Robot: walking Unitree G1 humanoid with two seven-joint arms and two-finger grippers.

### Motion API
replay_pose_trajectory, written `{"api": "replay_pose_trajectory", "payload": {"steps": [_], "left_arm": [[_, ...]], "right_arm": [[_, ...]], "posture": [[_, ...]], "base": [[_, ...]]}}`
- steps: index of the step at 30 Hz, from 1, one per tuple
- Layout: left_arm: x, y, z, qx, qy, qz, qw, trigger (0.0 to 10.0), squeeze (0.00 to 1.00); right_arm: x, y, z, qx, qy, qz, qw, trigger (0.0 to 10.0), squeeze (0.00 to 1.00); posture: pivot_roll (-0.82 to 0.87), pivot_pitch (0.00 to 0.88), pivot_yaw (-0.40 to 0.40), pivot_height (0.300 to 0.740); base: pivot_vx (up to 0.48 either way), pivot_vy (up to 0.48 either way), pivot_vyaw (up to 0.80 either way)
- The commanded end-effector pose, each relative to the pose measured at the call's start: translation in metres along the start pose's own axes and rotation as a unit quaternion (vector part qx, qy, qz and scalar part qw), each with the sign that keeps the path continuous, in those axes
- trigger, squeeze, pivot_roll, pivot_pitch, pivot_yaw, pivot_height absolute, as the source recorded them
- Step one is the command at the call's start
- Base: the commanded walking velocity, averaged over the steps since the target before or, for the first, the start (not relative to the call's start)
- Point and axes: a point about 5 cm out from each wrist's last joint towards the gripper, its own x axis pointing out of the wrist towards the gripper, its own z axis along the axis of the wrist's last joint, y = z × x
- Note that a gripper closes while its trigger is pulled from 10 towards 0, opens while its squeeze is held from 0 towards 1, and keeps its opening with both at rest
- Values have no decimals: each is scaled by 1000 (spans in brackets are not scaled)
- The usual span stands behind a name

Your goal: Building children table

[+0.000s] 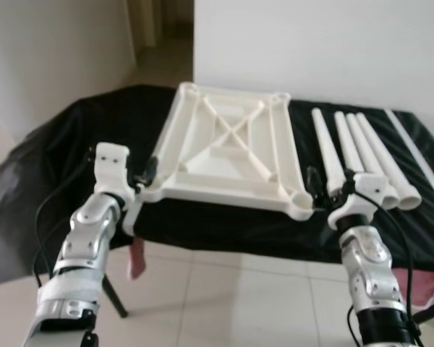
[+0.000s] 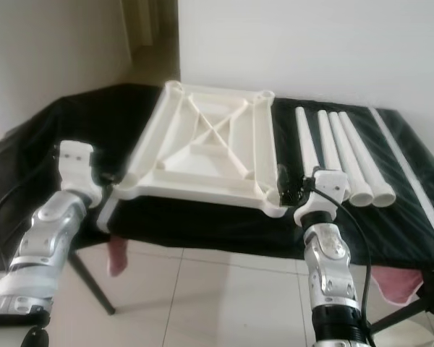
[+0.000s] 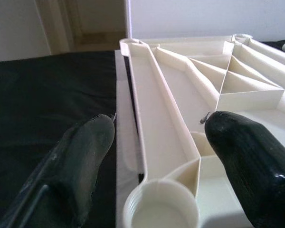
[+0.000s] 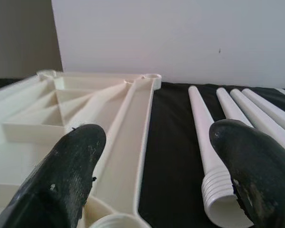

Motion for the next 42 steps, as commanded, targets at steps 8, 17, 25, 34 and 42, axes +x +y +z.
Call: {"api": "replay_pose_trajectory", "payload": {"steps": [8, 17, 25, 34, 42], "left_arm": [[-3, -4, -3, 1, 0, -17, 1000, 10000, 0], [-5, -6, -4, -1, 1, -20, 1000, 10000, 0], [-5, -4, -4, -2, -1, -17, 1000, 10000, 0], [-5, -3, -2, -7, -5, -13, 1000, 10000, 0], [-6, -3, -2, -10, -4, -12, 1000, 10000, 0]], "right_arm": [[2, 3, -3, -5, 9, 8, 1000, 10000, 0], [3, 11, -2, -5, 7, 28, 1000, 10000, 0], [4, 9, -1, -11, 1, 27, 1000, 10000, 0], [5, 10, 0, -12, -2, 29, 999, 10000, 0], [5, 9, -1, -24, 0, 26, 999, 10000, 0]], "posture": [[4, 0, -24, 740], [4, 0, -25, 740], [7, 0, -32, 740], [7, 0, -34, 740], [8, 0, -34, 740]], "base": [[0, 0, 0], [73, 0, -437], [190, 0, -284], [263, 0, 0], [265, 0, 0]]}}
